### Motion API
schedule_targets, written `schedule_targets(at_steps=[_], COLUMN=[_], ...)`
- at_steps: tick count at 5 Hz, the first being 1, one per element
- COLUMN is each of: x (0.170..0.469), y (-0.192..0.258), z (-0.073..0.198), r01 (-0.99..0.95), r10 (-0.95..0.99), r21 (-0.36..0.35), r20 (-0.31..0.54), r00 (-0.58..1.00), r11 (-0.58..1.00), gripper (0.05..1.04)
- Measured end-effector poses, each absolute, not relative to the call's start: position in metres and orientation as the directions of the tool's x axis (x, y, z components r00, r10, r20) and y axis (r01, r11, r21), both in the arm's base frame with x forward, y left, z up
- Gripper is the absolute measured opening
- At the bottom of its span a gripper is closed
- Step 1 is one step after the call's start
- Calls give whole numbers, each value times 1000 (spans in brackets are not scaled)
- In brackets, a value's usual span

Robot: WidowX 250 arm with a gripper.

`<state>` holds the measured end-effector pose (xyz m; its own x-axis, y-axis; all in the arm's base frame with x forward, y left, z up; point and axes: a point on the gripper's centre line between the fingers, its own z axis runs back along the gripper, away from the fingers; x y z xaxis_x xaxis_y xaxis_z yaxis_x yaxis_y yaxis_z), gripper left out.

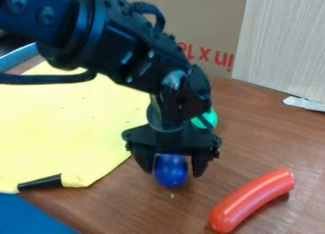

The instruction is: Move the blue oval item below the pear green shaped toy

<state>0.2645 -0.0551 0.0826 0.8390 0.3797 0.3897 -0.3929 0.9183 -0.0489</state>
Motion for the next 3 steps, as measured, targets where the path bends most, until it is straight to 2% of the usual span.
schedule_targets(at_steps=[1, 2, 3], x=[265, 264, 263], y=[-54, -48, -29], z=[99, 128, 159], r01=[-344, -230, -164], r10=[321, 187, 89], r21=[-9, 101, 274], r20=[382, 319, 267], r00=[866, 929, 960], r11=[939, 968, 948], gripper=[1003, 1002, 1002])
